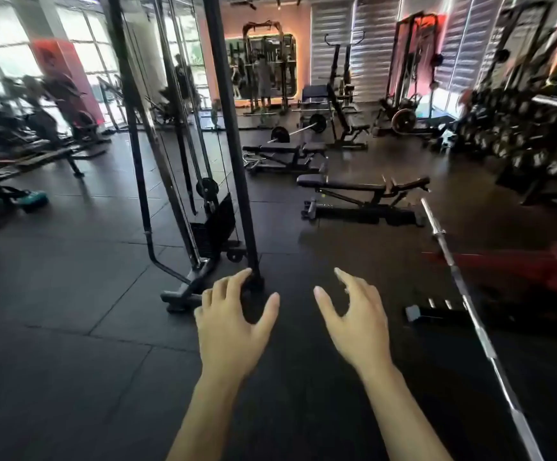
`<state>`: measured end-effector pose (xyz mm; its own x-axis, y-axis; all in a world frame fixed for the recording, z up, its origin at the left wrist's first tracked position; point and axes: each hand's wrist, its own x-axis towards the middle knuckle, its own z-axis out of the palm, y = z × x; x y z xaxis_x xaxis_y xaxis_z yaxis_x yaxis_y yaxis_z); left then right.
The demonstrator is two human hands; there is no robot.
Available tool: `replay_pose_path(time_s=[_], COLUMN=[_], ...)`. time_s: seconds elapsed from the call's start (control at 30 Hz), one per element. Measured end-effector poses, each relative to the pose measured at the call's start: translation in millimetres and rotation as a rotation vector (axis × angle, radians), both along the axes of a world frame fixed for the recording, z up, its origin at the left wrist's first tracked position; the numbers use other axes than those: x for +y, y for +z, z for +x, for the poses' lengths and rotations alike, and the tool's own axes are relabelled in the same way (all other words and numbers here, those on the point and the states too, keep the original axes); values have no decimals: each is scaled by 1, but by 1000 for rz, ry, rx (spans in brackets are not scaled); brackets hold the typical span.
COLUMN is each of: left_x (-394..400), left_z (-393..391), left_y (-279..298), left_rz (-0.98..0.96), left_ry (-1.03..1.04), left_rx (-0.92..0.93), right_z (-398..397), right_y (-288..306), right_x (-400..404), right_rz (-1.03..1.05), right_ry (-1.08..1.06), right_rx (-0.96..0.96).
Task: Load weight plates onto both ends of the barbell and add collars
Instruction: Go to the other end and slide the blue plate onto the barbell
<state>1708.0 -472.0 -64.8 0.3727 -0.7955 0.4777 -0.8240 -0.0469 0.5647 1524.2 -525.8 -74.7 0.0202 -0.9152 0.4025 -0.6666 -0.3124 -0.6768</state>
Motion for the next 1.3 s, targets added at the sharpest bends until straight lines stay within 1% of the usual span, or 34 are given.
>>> replay_pose_path(time_s=[0.1,0.2,0.33,0.43,0.5,0.6,0.77,0.9,1.13,1.2,1.3], left_x=[-62,-135,-253,-339,-400,-490,-622,-735,-922,-972,-1051], left_z=[24,45,71,85,87,74,38,9,-25,-30,-42], left_y=[-1,-14,-20,-11,-6,-5,-24,-33,-5,-4,-8], left_rz=[10,25,31,33,11,36,40,64,12,2,3], left_ry=[56,51,-34,-103,-141,-231,-341,-350,-281,-255,-284], left_rx=[-6,44,68,111,113,101,52,51,21,9,12], right_z=[23,38,62,78,83,75,38,13,-20,-26,-41], right_y=[7,4,-8,-2,4,6,-14,-20,9,7,2], right_x=[-74,-150,-253,-322,-371,-440,-557,-668,-868,-917,-989], right_rz=[-48,-44,-34,-3,-22,-21,-12,-15,-41,-53,-43], right_ry=[8,-17,-63,-81,-102,-172,-277,-266,-245,-242,-268], right_rx=[-19,-26,-16,9,11,23,9,-10,85,102,88])
